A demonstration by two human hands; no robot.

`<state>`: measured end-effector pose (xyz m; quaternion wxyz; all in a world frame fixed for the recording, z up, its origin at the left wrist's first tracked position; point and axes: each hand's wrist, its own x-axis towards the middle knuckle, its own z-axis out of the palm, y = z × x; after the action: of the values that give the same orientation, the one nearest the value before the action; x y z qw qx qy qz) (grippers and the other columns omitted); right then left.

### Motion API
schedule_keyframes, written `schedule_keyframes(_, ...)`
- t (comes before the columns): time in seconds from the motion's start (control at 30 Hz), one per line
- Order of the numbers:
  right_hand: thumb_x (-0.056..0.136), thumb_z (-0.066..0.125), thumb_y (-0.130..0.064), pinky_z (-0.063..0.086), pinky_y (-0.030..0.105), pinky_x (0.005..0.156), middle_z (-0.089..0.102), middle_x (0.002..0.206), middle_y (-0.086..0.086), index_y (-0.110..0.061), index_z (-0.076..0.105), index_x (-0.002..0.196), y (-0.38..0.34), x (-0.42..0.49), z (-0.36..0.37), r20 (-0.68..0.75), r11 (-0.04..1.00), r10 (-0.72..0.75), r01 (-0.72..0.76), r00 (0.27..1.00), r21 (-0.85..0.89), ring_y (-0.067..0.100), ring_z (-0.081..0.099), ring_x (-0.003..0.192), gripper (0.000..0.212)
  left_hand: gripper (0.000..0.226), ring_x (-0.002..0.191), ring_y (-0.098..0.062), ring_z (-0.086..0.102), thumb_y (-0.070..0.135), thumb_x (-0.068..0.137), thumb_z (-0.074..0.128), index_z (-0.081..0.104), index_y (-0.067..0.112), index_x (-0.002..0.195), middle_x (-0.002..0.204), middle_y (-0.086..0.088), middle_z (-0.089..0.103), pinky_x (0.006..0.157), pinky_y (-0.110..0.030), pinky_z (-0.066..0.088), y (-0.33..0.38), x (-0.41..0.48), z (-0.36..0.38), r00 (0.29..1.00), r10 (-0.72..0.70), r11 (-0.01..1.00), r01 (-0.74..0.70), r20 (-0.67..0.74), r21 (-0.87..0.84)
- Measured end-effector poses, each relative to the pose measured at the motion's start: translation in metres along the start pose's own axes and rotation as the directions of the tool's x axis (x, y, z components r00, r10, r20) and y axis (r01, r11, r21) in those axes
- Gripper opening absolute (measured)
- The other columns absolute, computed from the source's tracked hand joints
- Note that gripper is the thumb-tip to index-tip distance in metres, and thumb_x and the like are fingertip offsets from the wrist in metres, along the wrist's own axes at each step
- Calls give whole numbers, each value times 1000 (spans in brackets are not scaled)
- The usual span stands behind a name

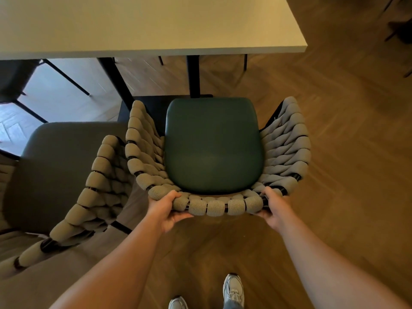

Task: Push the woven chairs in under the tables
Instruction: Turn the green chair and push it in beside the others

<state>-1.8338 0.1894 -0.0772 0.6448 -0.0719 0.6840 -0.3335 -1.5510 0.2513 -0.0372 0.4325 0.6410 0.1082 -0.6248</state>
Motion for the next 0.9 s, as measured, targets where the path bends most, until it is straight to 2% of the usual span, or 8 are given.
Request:
schedule_keyframes(0.23,95,63,-6,62,53,55,64,115,24,-10,46,132,-11,9,10,14,1000,-1,1,1000,6,38,67,94,41,52,100,-46,66,5,92,62,37,26,133,114,-21,58,57,-59,60,14,9,9,1000,-1,1000,1,-6,20)
schedule_keyframes(0.47,95,64,-10,62,58,64,64,118,24,-11,48,132,-13,17,12,-1,1000,8,-8,1000,-20,40,67,98,41,59,102,-47,66,5,92,62,34,29,138,117,-21,57,58,-59,60,16,16,12,1000,5,1000,-5,-6,25)
schedule_keyframes(0.67,94,68,-20,60,62,76,64,116,22,-15,51,126,-12,3,11,36,1000,14,-14,999,24,41,66,102,36,60,104,-46,66,10,92,65,35,37,137,122,-17,58,78,-68,55,11,9,10,999,52,998,-53,-3,-43)
schedule_keyframes(0.73,95,67,-20,58,63,85,62,122,22,-16,47,132,-9,-13,13,59,998,12,-15,998,53,41,64,109,43,60,106,-43,64,13,93,66,36,30,142,131,-14,55,86,-65,55,8,-3,10,997,77,994,-76,16,-84)
schedule_keyframes(0.8,96,65,-19,55,62,93,58,128,21,-17,41,142,-3,-36,16,85,998,11,-16,996,59,41,62,116,52,61,109,-40,64,17,95,65,36,21,149,144,-15,49,90,-55,57,7,-24,5,996,75,995,-72,45,-65)
schedule_keyframes(0.9,98,63,-23,56,55,96,53,137,20,-20,35,151,9,-79,24,129,1000,25,-23,991,-20,38,64,113,60,52,116,-38,62,19,99,59,41,11,147,148,-21,46,89,-47,57,11,-66,-17,995,75,997,-76,70,5)
